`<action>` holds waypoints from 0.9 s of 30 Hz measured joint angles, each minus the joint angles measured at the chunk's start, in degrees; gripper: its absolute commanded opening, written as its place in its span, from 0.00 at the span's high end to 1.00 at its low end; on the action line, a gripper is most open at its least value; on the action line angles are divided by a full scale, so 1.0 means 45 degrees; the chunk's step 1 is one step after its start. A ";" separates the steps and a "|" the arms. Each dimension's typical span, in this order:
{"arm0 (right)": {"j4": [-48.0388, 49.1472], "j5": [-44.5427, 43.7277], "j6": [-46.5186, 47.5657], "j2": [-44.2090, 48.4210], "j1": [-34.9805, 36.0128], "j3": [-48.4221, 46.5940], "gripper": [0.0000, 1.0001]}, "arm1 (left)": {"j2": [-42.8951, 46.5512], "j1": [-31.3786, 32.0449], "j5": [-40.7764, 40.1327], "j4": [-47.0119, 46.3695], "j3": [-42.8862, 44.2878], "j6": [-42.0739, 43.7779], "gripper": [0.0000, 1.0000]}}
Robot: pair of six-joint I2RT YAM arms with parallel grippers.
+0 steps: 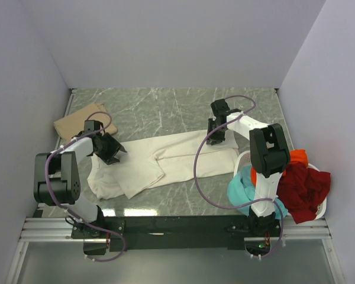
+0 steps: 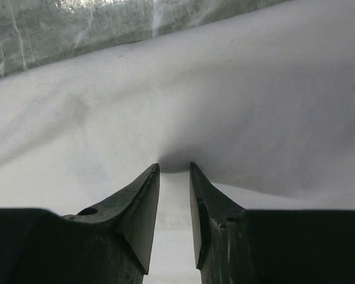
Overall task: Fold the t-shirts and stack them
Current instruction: Fold the tshirt
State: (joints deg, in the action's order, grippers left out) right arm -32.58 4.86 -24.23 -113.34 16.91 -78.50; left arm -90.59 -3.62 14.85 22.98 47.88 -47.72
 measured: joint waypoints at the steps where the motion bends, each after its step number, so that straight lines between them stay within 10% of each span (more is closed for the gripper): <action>1: 0.0000 -0.0029 -0.0044 -0.0005 0.0000 0.0010 0.66 | -0.0049 -0.0005 0.0063 -0.0068 0.0005 0.0000 0.38; 27: 0.0316 -0.0515 -0.1428 0.1676 0.1661 0.2472 0.68 | -0.7514 0.2667 -0.0641 0.2011 1.0234 0.1243 0.38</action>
State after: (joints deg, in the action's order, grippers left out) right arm -31.16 2.55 -30.65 -105.80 24.38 -67.37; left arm -124.40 8.38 11.97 32.03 93.93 -42.13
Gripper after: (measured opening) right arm 0.321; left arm 0.614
